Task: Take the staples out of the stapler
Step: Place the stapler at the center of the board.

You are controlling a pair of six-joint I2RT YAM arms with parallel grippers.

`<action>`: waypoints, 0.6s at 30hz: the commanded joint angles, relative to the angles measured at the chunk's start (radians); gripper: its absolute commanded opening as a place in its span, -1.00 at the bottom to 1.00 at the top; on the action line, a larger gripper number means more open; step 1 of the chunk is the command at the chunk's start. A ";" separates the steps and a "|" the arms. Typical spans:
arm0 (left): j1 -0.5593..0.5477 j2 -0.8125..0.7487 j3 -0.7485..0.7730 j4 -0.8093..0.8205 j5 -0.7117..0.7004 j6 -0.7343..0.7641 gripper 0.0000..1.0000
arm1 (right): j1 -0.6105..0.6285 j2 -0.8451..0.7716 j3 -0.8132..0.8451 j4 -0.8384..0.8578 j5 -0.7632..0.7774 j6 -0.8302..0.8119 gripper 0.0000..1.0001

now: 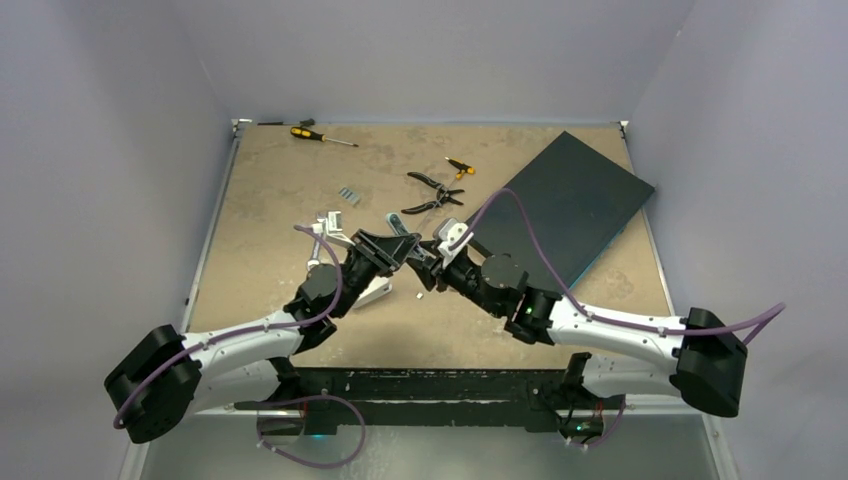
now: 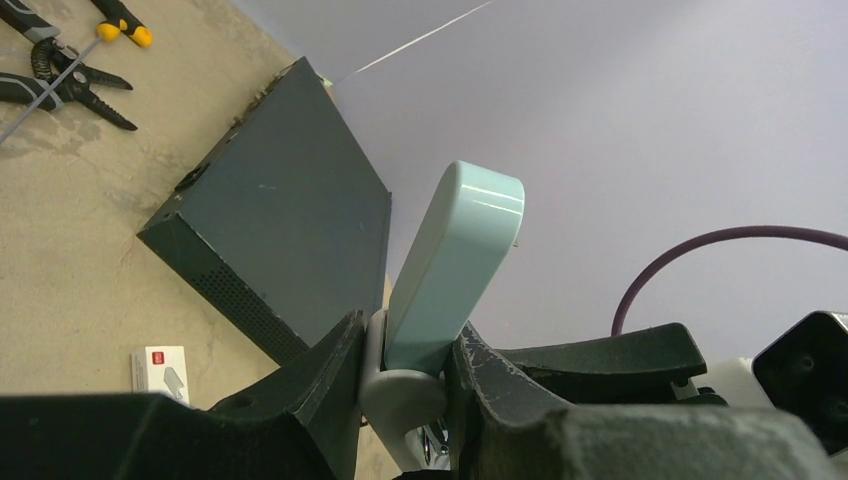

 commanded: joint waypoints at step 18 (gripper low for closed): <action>-0.002 -0.111 0.058 -0.129 -0.013 0.117 -0.02 | 0.003 0.048 0.065 -0.005 -0.023 0.056 -1.00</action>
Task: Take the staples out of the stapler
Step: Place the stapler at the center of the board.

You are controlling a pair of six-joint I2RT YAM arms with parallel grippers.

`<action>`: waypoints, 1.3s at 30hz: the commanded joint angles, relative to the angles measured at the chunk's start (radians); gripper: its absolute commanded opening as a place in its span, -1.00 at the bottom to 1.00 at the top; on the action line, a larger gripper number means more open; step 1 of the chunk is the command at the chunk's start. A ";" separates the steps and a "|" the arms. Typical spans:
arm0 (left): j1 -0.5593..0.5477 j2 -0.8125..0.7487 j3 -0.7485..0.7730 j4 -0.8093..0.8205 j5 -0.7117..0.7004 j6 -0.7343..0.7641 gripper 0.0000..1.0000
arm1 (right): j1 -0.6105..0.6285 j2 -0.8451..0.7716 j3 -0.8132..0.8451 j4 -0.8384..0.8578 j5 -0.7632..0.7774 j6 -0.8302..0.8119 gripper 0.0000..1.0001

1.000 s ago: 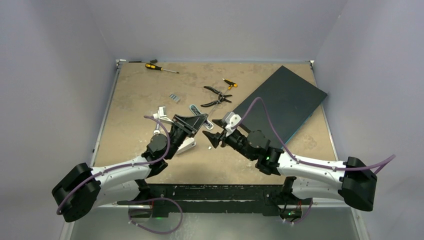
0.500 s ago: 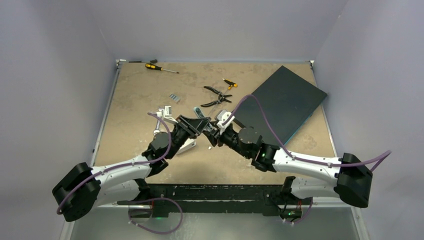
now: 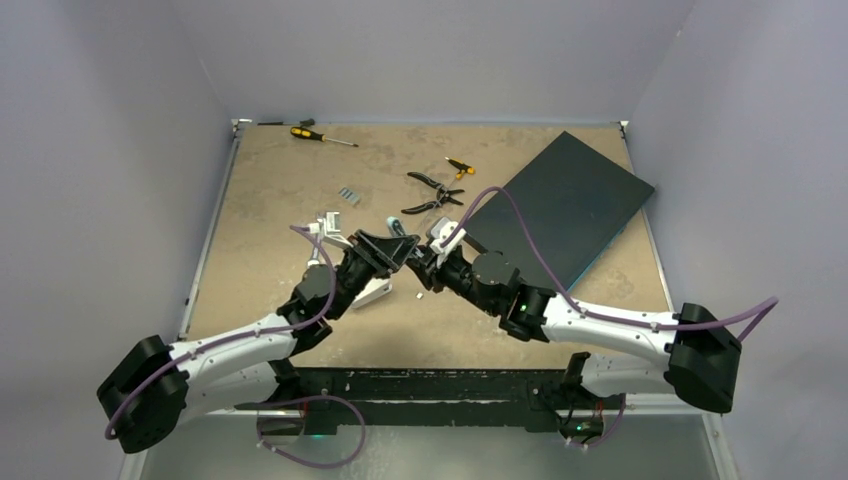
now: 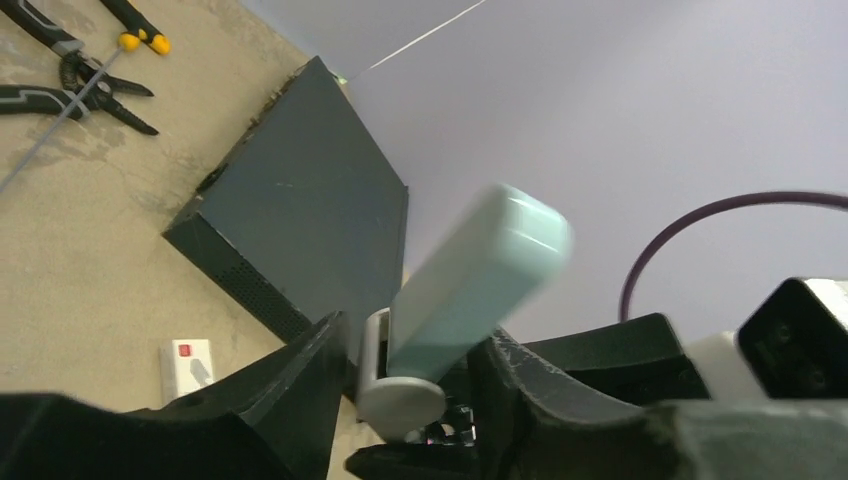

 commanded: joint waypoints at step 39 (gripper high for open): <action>-0.004 -0.395 0.462 -1.674 -0.676 -0.200 0.98 | -0.219 1.206 1.008 -0.244 0.264 0.270 -0.82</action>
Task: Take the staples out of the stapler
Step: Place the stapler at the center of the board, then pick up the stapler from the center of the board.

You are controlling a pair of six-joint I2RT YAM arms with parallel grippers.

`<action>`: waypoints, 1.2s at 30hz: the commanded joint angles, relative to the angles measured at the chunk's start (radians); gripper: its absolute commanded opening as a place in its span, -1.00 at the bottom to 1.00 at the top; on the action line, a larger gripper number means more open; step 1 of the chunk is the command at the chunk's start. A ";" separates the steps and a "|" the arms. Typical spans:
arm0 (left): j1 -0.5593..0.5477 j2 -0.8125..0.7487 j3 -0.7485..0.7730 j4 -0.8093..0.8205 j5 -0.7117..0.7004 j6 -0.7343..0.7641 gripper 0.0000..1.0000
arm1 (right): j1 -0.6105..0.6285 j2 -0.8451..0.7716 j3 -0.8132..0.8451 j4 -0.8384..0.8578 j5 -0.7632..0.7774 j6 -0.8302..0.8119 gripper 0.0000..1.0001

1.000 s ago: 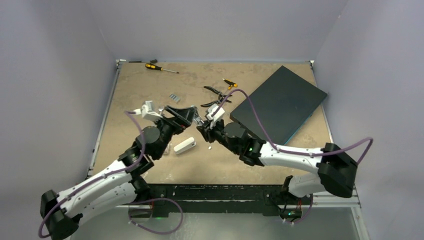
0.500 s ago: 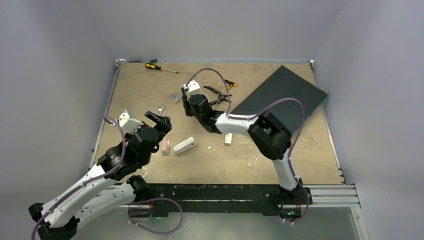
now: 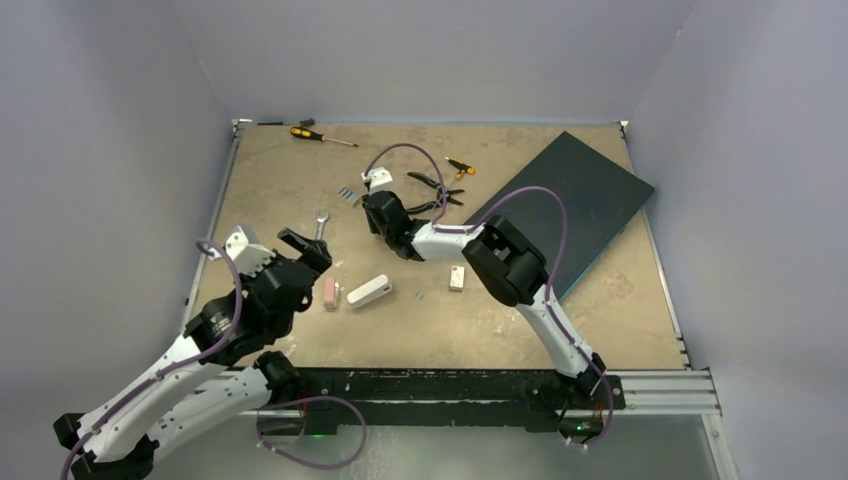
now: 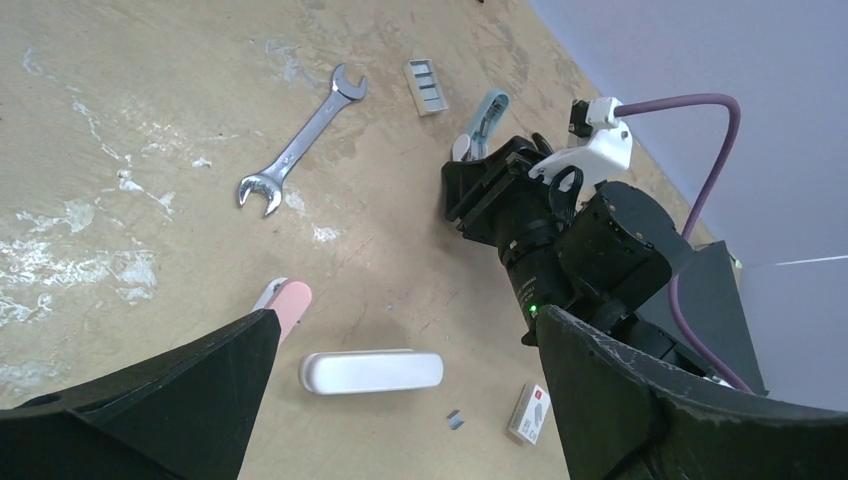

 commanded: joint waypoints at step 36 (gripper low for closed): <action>-0.002 0.431 -0.111 0.033 0.123 -0.158 0.95 | -0.006 -0.823 -0.636 -0.100 -0.167 0.164 0.30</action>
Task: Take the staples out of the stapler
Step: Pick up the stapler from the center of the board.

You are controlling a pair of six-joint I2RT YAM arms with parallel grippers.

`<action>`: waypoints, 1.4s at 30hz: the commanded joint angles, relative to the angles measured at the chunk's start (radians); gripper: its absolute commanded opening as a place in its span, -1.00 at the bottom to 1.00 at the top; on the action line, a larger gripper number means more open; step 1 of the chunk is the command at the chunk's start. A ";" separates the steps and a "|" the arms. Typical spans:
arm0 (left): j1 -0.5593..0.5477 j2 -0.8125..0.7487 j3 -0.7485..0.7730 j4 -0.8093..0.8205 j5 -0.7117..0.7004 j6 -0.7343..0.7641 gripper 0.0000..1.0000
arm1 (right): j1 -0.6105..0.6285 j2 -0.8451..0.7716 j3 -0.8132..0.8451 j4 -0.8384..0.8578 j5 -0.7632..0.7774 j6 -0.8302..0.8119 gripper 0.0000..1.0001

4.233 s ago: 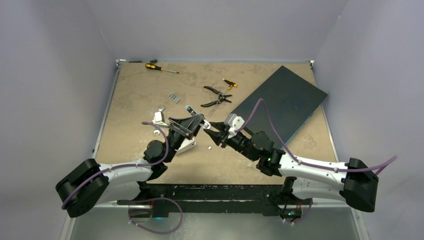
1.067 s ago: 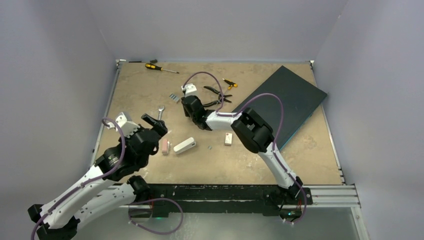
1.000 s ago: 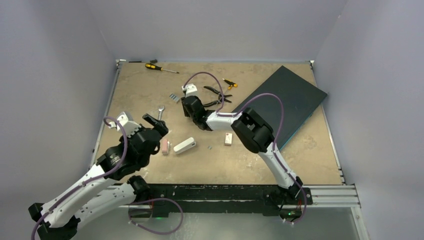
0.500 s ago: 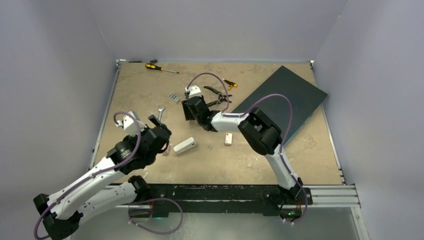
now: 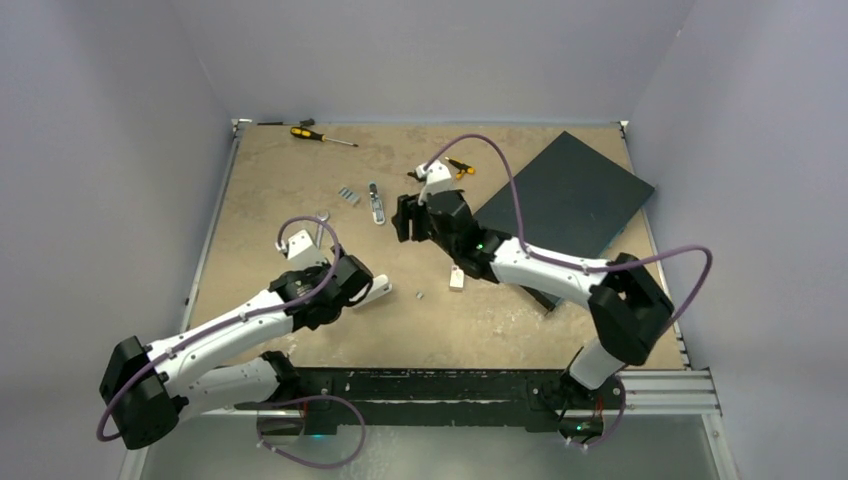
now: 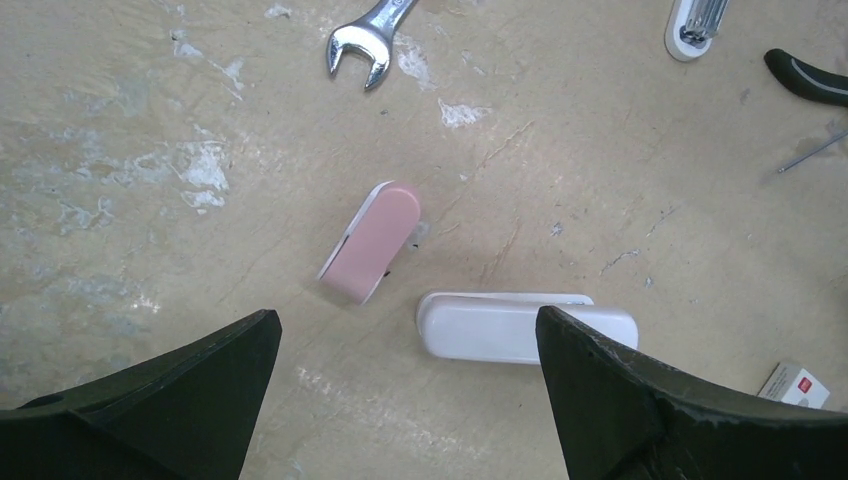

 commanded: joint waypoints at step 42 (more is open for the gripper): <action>0.193 0.287 -0.071 0.293 0.007 0.228 -0.75 | -0.006 -0.310 -0.269 -0.090 -0.109 0.022 0.20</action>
